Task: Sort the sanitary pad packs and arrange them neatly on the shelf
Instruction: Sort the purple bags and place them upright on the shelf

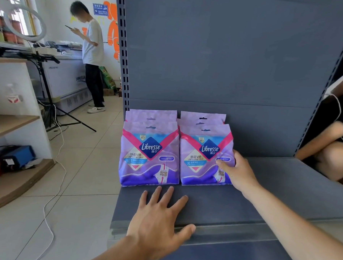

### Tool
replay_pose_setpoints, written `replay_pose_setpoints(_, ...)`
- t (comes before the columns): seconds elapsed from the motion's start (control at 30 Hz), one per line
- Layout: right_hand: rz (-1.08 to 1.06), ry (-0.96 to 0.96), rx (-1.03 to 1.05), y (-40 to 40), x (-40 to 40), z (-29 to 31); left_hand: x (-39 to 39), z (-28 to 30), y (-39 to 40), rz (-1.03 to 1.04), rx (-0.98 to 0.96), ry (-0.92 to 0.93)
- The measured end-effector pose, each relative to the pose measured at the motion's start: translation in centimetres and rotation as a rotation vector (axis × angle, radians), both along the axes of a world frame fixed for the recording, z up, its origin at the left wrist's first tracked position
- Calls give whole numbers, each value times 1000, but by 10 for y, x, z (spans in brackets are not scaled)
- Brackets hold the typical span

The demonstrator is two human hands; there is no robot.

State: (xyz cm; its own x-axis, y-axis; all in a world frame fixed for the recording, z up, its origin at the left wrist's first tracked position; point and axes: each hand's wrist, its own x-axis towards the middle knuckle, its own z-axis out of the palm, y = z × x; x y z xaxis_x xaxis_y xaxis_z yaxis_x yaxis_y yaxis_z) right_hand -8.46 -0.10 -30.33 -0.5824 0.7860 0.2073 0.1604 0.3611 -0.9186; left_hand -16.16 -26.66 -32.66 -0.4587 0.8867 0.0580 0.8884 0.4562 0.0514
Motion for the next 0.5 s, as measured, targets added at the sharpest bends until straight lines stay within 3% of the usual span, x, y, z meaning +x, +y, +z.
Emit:
replay_pose_setpoints(0.2,-142,-173,116,3,14,-3,1,1,-1,1,-9,9)
replay_pose_setpoints(0.3,-200,-431,283,-14,39,7,1,2,0,5,-23,7)
replay_pose_setpoints(0.5,53,-889,628,-65,80,22,4,6,-1,5,-47,15)
